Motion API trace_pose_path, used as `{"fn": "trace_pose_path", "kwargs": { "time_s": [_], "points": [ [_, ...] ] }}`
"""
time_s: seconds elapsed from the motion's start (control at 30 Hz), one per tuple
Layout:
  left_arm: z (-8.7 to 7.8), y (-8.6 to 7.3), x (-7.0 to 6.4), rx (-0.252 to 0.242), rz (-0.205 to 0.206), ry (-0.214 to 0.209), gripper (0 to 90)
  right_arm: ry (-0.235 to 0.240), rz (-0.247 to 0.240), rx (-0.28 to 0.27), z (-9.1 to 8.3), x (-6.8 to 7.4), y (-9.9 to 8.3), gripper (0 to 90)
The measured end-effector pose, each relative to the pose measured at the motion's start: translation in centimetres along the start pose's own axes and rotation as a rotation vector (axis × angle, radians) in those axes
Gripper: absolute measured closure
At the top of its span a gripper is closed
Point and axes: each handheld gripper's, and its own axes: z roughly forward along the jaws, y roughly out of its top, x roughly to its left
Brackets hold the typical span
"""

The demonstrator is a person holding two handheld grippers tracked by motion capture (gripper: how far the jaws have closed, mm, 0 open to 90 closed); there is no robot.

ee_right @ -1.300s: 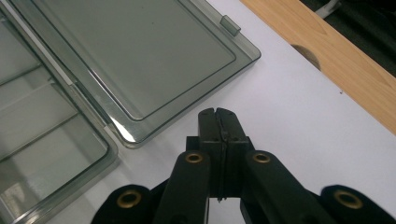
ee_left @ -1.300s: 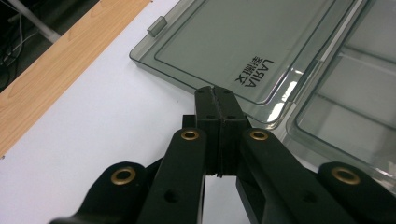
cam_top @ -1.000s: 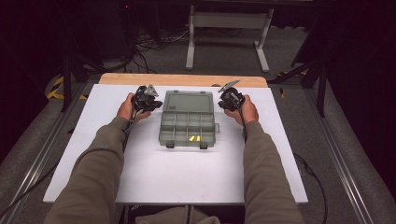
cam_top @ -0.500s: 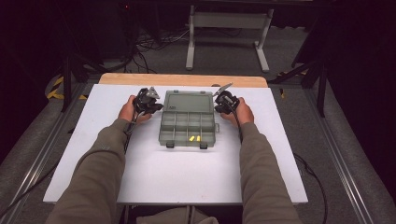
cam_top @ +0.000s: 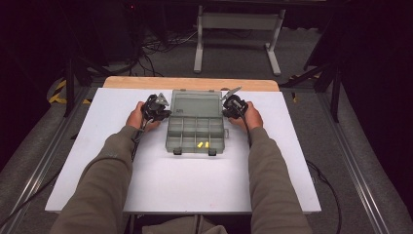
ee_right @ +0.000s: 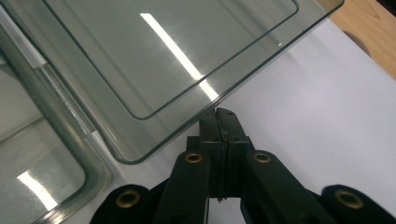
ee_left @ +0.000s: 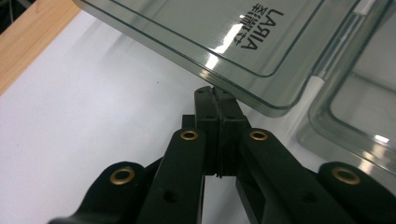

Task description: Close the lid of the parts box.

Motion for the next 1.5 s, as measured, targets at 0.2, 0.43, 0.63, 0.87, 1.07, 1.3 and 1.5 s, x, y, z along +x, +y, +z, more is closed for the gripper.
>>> {"fn": "trace_pose_path", "kwargs": {
  "time_s": [0.2, 0.43, 0.63, 0.87, 1.07, 1.3, 1.5],
  "points": [
    [0.5, 0.2, 0.0, -0.025, -0.034, 0.042, 90.0, -0.019, 0.033, -0.05, 0.4, -0.1, -0.1, 90.0],
    [0.7, 0.3, 0.3, -0.07, -0.079, 0.074, 90.0, -0.056, 0.053, -0.118, 0.7, 0.1, 0.1, 90.0],
    [0.3, 0.6, 0.4, -0.098, -0.083, 0.092, 90.0, -0.08, 0.058, -0.167, 0.2, 0.0, 0.1, 90.0],
    [-0.7, 1.3, 0.5, -0.142, -0.082, 0.145, 90.0, -0.119, 0.058, -0.216, -0.6, 0.1, 0.4, 90.0],
    [-1.7, 1.8, 0.5, -0.179, -0.073, 0.18, 90.0, -0.152, 0.049, -0.264, -1.4, 0.2, 0.8, 90.0],
    [-2.6, 2.3, 0.3, -0.204, -0.065, 0.208, 90.0, -0.178, 0.041, -0.293, -2.5, 0.4, 1.2, 90.0],
    [-3.5, 2.9, 0.1, -0.22, -0.052, 0.224, 90.0, -0.187, 0.035, -0.318, -3.3, 0.5, 1.5, 90.0]
  ]
}}
